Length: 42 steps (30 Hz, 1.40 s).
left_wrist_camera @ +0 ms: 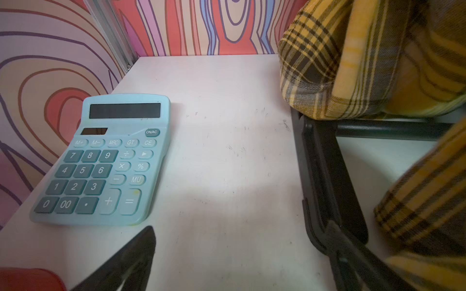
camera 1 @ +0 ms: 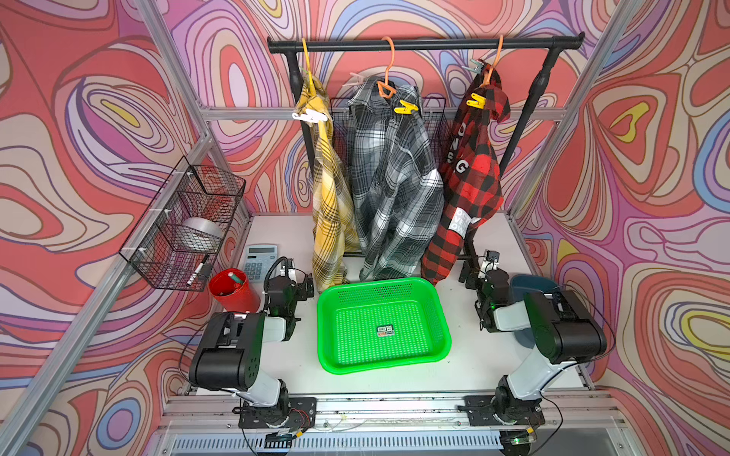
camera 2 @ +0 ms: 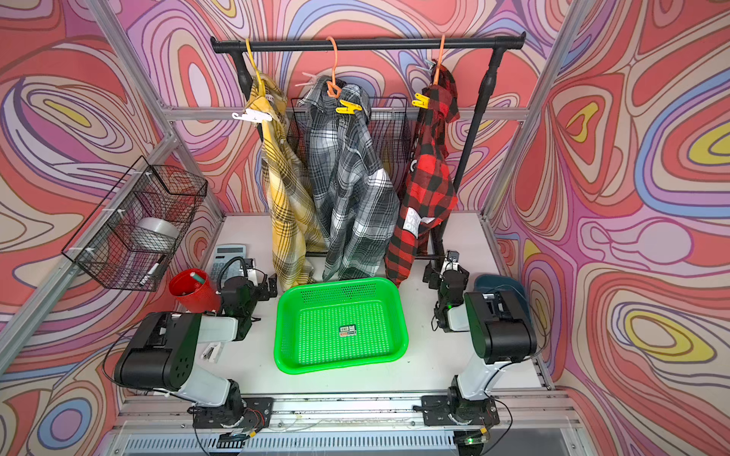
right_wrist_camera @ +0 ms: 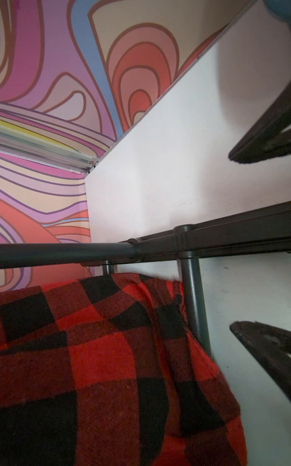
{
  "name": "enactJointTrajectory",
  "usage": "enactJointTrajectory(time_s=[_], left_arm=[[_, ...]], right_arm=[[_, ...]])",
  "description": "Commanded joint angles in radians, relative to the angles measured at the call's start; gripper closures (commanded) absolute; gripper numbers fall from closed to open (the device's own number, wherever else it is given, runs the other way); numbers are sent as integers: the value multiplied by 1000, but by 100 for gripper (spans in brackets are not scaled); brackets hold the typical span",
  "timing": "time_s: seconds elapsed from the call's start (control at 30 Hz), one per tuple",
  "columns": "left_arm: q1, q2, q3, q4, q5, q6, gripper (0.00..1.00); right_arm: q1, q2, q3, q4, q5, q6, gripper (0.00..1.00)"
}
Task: Remove the clothespins securing long-sleeve shirts to the hanger
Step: Pick up the hanger from the clothesline.
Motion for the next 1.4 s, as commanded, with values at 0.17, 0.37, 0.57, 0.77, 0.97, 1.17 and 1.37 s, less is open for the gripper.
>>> enactJointTrajectory(time_s=[0.17, 0.37, 0.57, 0.77, 0.97, 1.17, 1.37], left_arm=[[-2, -2, 4, 20, 3, 16, 0], [-2, -1, 6, 14, -1, 12, 0], [-2, -2, 4, 16, -3, 11, 0], [-3, -1, 9, 12, -1, 12, 0], [-3, -161, 146, -365, -50, -18, 0], [18, -455, 346, -898, -88, -311, 0], [38, -707, 248, -809, 75, -462, 0]], right_arm=[[-1, 6, 7, 6, 7, 9, 2], [-1, 4, 7, 9, 7, 7, 2], [-1, 6, 9, 5, 7, 8, 2], [-1, 4, 6, 9, 7, 8, 1], [-1, -174, 171, -432, 69, 50, 2], [-1, -415, 623, -1200, -9, 418, 1], [-2, -534, 582, -1190, -157, 340, 5]])
